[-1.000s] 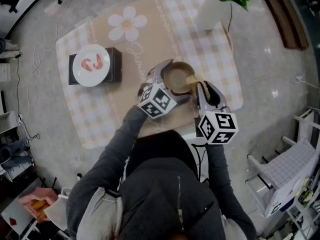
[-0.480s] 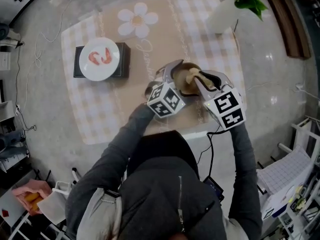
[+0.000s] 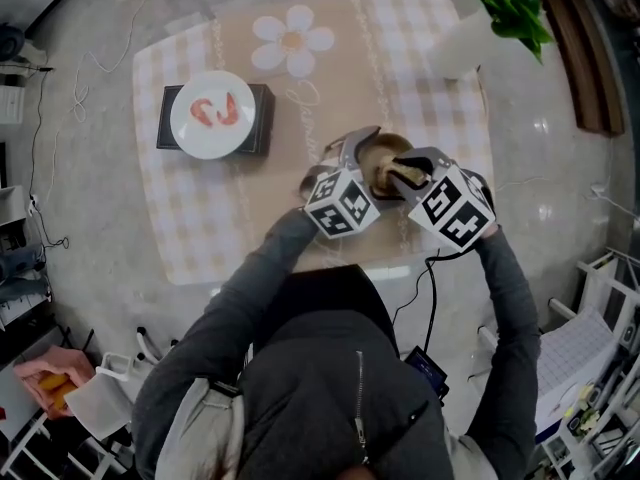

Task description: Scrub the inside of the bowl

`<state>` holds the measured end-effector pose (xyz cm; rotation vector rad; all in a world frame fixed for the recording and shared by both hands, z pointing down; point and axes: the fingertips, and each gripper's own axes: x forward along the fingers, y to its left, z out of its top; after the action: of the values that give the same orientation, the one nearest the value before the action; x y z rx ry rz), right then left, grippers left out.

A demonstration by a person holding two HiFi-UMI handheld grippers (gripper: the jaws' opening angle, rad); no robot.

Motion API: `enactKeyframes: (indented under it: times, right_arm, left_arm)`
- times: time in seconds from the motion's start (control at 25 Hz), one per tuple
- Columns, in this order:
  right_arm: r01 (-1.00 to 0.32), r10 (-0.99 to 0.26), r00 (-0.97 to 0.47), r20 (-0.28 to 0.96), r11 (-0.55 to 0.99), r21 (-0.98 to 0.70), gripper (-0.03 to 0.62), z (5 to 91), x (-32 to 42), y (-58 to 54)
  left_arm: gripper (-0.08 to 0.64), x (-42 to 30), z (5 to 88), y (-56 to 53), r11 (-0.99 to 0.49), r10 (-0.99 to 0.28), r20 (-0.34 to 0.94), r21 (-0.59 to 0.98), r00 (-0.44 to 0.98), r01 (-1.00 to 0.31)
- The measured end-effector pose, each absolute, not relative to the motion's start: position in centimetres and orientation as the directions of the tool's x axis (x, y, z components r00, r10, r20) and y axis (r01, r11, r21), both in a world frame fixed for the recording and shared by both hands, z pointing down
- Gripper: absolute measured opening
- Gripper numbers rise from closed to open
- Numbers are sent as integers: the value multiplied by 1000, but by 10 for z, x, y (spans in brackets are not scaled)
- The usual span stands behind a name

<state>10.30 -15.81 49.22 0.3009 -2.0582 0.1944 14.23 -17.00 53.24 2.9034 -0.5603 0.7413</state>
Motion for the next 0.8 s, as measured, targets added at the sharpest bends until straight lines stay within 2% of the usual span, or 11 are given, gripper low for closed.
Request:
enactKeyframes:
  times: [0.28, 0.8]
  right_arm:
    - [-227, -50, -481, 876, 971, -69, 69, 498, 87, -147]
    - [-197, -39, -514, 857, 978, -74, 64, 495, 68, -156]
  left_arm:
    - [598, 143, 532, -170, -929, -325, 480, -1, 815, -370]
    - [598, 142, 532, -169, -930, -323, 483, -1, 814, -368]
